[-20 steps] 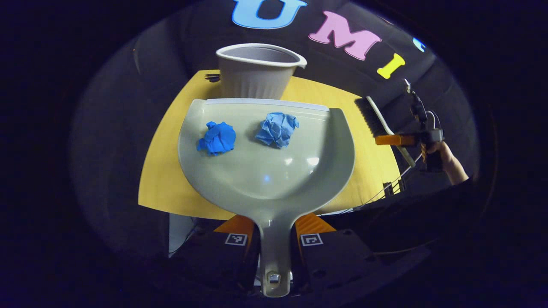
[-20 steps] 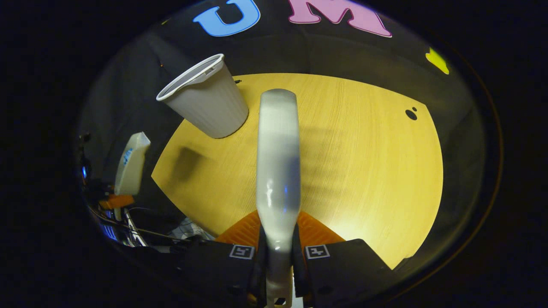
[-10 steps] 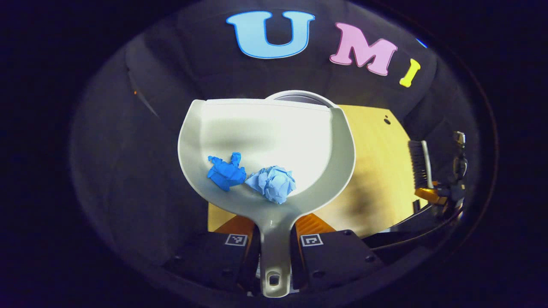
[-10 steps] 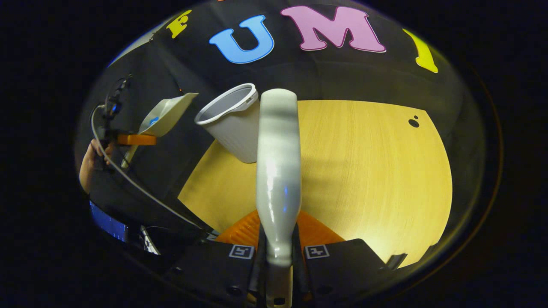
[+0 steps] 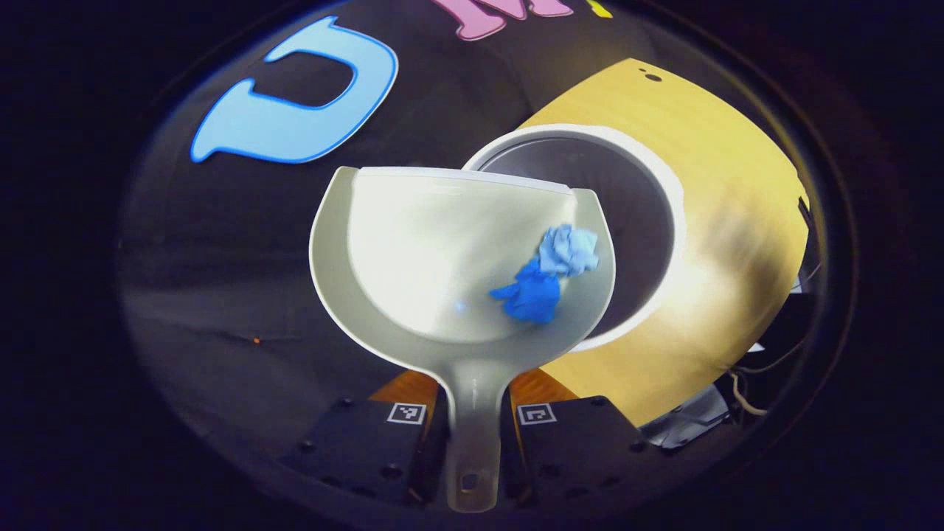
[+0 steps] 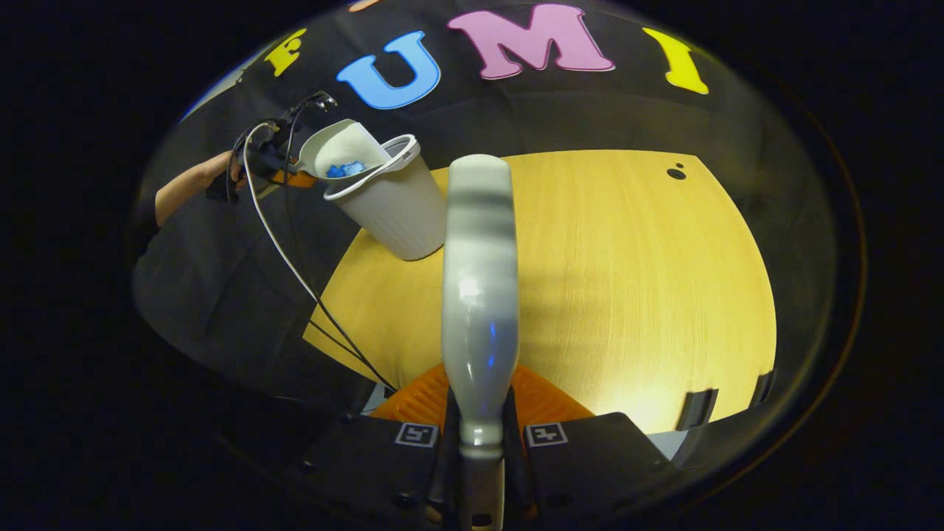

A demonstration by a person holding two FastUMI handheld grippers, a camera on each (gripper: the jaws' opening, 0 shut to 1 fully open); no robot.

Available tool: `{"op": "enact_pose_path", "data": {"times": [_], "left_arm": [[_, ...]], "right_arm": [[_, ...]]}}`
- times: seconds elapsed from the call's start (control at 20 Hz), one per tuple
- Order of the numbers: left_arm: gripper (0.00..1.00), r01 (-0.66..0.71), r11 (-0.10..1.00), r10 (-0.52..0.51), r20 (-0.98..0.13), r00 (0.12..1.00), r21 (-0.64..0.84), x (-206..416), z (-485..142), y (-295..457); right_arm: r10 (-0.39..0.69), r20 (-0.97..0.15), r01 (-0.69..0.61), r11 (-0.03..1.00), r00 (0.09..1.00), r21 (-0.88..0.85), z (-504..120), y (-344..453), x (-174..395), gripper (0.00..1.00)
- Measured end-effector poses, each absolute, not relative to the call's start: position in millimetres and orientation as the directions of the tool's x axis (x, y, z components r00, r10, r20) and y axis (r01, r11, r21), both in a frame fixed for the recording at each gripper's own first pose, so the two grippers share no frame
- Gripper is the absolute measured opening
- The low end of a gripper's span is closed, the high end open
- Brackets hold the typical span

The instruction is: Pick up the small broom and dustpan from the desktop, sweep the trash into the dustpan with the broom, and then empty the trash into the garbage bin.

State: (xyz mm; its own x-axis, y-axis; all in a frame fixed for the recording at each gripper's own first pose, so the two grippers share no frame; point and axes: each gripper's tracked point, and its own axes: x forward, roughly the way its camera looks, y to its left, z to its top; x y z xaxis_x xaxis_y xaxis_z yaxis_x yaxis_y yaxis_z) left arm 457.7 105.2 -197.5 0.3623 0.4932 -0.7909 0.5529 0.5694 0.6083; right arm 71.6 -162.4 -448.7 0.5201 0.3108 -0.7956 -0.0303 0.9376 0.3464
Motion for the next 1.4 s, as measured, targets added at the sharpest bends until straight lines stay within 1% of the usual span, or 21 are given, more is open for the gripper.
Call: {"op": "enact_pose_path", "data": {"times": [0.15, 0.25, 0.3, 0.45, 0.6, 0.7, 0.8, 0.9, 0.95, 1.05, 1.1, 1.15, 1.2, 1.25, 1.3, 1.4], "left_arm": [[0.29, 0.648, 0.409, 0.567, -0.735, 0.372, 0.643, 463.3, -194.3, 111.8], [0.29, 0.670, 0.361, 0.590, -0.715, 0.374, 0.649, 462.6, -191.8, 114.7], [0.29, 0.664, 0.367, 0.581, -0.718, 0.383, 0.651, 462.1, -190.2, 113.2], [0.29, 0.627, 0.424, 0.522, -0.742, 0.420, 0.654, 465.3, -196.3, 115.3], [0.29, 0.528, 0.504, 0.476, -0.730, 0.491, 0.684, 468.4, -201.1, 108.1], [0.29, 0.412, 0.613, 0.402, -0.715, 0.572, 0.674, 470.0, -208.9, 96.8], [0.28, 0.313, 0.718, 0.321, -0.694, 0.645, 0.622, 474.0, -222.2, 88.6], [0.29, 0.263, 0.779, 0.248, -0.664, 0.705, 0.569, 480.3, -238.3, 74.7], [0.28, 0.263, 0.803, 0.201, -0.659, 0.725, 0.535, 480.2, -248.3, 67.8], [0.28, 0.296, 0.859, 0.090, -0.693, 0.716, 0.417, 481.9, -278.1, 39.0], [0.28, 0.321, 0.888, 0.023, -0.727, 0.686, 0.331, 477.5, -300.4, 20.6], [0.28, 0.338, 0.910, -0.046, -0.753, 0.656, 0.239, 470.5, -321.4, 2.4], [0.27, 0.354, 0.921, -0.113, -0.762, 0.638, 0.160, 464.7, -343.5, -18.0], [0.27, 0.366, 0.926, -0.163, -0.773, 0.613, 0.094, 460.3, -360.6, -40.2], [0.28, 0.376, 0.925, -0.195, -0.793, 0.578, 0.046, 458.9, -376.5, -57.0], [0.29, 0.382, 0.923, -0.242, -0.826, 0.509, -0.035, 433.2, -412.9, -90.3]], "right_arm": [[0.308, -0.789, 0.025, 0.925, 0.531, 0.378, -452.0, -167.7, 67.9, 0.29], [0.307, -0.787, 0.047, 0.919, 0.535, 0.390, -453.9, -171.6, 66.1, 0.29], [0.309, -0.787, 0.055, 0.916, 0.534, 0.397, -454.1, -172.7, 64.6, 0.29], [0.304, -0.792, 0.066, 0.916, 0.529, 0.396, -456.3, -175.3, 66.4, 0.29], [0.304, -0.794, 0.045, 0.923, 0.526, 0.383, -457.1, -174.7, 72.8, 0.29], [0.308, -0.805, 0.020, 0.930, 0.507, 0.368, -459.0, -171.9, 76.3, 0.29], [0.304, -0.815, -0.006, 0.938, 0.494, 0.347, -458.6, -169.6, 80.0, 0.29], [0.320, -0.821, -0.031, 0.937, 0.474, 0.347, -457.9, -164.2, 84.4, 0.29], [0.332, -0.823, -0.038, 0.934, 0.462, 0.355, -456.9, -161.7, 86.0, 0.29], [0.330, -0.834, -0.034, 0.935, 0.442, 0.352, -462.0, -161.7, 89.8, 0.29], [0.303, -0.849, -0.021, 0.945, 0.432, 0.327, -466.8, -168.4, 89.2, 0.29], [0.276, -0.860, 0.008, 0.951, 0.430, 0.309, -471.2, -177.1, 87.8, 0.29], [0.269, -0.868, 0.045, 0.948, 0.417, 0.315, -475.5, -182.2, 84.5, 0.29], [0.266, -0.871, 0.094, 0.939, 0.414, 0.331, -478.7, -186.4, 84.1, 0.29], [0.265, -0.869, 0.147, 0.924, 0.417, 0.352, -480.4, -193.1, 86.1, 0.29], [0.265, -0.871, 0.222, 0.898, 0.415, 0.379, -487.6, -203.2, 91.1, 0.29]]}}
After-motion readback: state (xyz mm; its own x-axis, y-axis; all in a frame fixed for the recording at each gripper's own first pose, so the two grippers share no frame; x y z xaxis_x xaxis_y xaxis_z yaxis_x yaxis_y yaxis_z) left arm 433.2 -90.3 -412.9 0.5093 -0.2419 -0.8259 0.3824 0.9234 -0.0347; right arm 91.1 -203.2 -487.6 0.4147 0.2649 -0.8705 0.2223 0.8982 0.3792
